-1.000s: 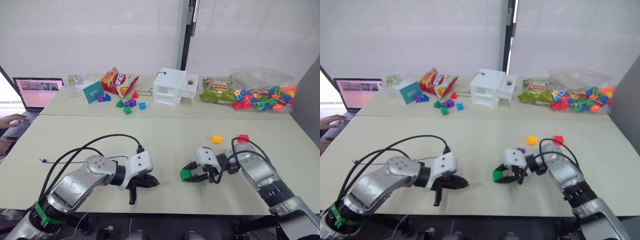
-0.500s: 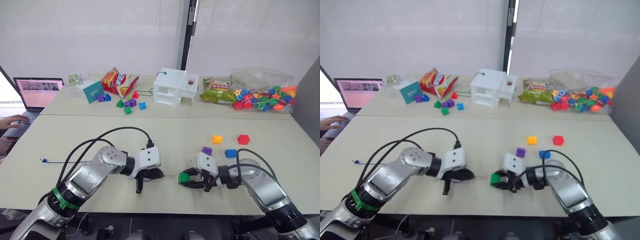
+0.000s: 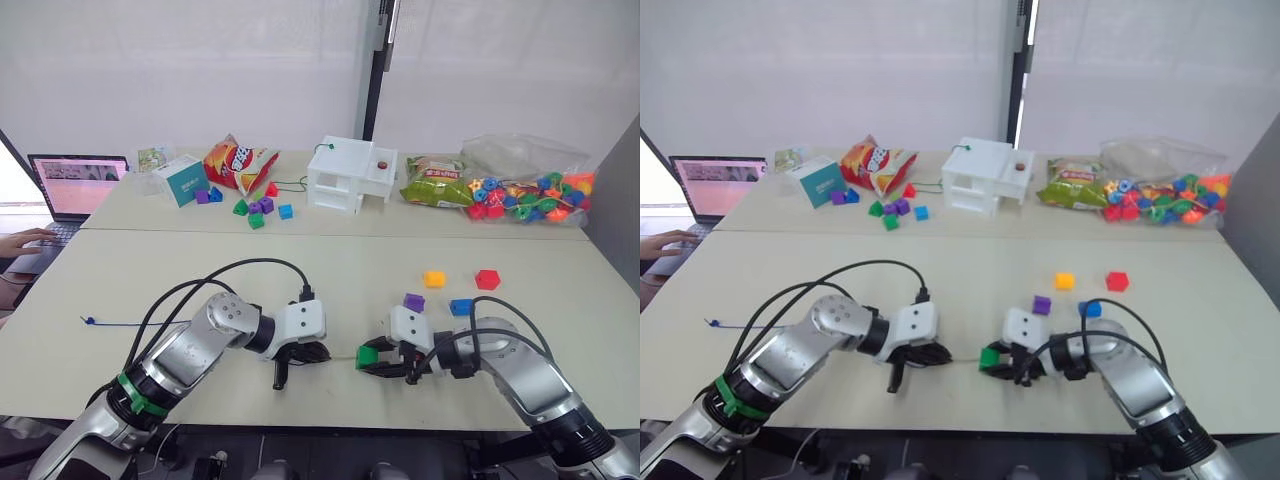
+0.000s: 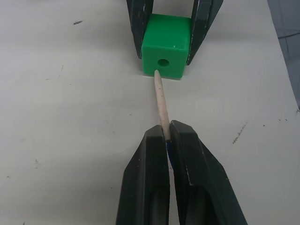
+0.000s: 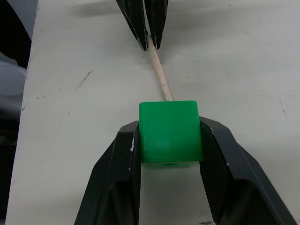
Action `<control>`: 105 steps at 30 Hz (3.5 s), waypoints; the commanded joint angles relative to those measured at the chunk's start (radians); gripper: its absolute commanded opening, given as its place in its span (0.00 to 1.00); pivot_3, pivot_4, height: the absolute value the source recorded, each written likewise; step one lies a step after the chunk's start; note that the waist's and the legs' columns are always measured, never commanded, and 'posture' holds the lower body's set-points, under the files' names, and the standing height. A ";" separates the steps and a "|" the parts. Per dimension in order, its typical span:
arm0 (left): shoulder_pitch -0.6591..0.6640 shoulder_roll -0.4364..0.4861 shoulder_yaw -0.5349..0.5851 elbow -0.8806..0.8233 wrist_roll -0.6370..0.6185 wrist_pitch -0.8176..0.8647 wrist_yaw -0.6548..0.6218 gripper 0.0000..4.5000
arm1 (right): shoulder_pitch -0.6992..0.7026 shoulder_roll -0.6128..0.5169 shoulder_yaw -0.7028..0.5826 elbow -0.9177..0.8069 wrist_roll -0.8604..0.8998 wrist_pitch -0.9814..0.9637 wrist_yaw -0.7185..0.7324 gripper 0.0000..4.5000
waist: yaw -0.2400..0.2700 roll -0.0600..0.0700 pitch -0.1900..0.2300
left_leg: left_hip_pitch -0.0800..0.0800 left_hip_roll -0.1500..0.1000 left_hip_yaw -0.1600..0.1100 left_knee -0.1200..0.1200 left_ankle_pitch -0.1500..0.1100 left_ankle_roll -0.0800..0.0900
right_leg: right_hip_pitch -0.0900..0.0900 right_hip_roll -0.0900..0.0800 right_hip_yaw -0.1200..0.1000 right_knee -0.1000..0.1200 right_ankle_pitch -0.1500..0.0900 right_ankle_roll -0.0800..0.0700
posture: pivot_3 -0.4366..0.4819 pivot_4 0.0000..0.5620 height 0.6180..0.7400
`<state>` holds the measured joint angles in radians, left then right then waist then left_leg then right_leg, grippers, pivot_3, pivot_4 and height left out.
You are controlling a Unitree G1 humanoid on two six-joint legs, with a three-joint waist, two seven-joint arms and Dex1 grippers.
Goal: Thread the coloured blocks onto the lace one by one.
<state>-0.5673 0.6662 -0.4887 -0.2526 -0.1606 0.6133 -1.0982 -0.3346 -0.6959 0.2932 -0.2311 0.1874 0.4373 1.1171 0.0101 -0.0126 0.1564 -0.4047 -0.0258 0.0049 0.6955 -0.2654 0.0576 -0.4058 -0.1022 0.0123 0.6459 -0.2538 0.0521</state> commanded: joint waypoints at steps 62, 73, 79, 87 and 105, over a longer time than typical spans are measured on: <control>-0.041 -0.119 -0.004 0.015 0.001 -0.013 -0.038 0.00 | 0.032 -0.072 0.052 0.022 -0.048 0.008 0.035 0.26 | 0.002 -0.001 0.000 | 0.004 0.002 0.000 0.001 0.000 0.000 | 0.004 0.002 0.000 0.000 0.000 0.000 | 0.48 0.27 1.00; -0.066 -0.255 -0.065 0.084 0.025 -0.046 -0.022 0.00 | 0.040 -0.067 0.051 -0.002 -0.043 0.039 0.020 0.26 | 0.004 -0.001 0.000 | 0.004 0.002 0.000 0.001 0.000 0.000 | 0.005 0.002 0.000 -0.001 0.000 0.000 | 0.48 0.27 1.00; -0.085 -0.355 -0.062 0.150 0.015 -0.079 -0.001 0.00 | 0.043 -0.061 0.049 -0.008 -0.043 0.046 0.011 0.26 | 0.014 -0.001 0.000 | 0.005 0.001 -0.001 0.001 0.000 0.001 | 0.006 0.001 0.000 -0.002 0.000 0.000 | 0.48 0.27 1.00; -0.024 -0.307 0.058 0.109 -0.063 -0.076 -0.048 0.30 | 0.055 -0.063 0.035 -0.015 -0.045 0.057 -0.004 0.26 | 0.014 -0.001 0.000 | 0.010 0.001 -0.004 0.001 -0.001 0.002 | 0.016 0.001 -0.001 -0.006 0.000 0.001 | 0.48 0.27 1.00; 0.146 -0.147 0.142 0.292 0.031 -0.496 -0.059 0.43 | 0.085 -0.077 0.014 -0.042 -0.025 0.082 -0.031 0.26 | 0.003 0.001 -0.001 | 0.013 0.001 -0.005 -0.004 -0.001 0.001 | 0.018 -0.003 -0.001 -0.011 0.000 0.000 | 0.48 0.27 1.00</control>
<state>-0.4130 0.5268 -0.3468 0.0279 -0.1451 0.1635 -1.1666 -0.2753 -0.7659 0.2776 -0.2969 0.1785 0.4888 1.0864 0.0132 -0.0117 0.1549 -0.3918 -0.0245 0.0003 0.6916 -0.2668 0.0592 -0.3887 -0.1049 0.0113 0.6348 -0.2537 0.0520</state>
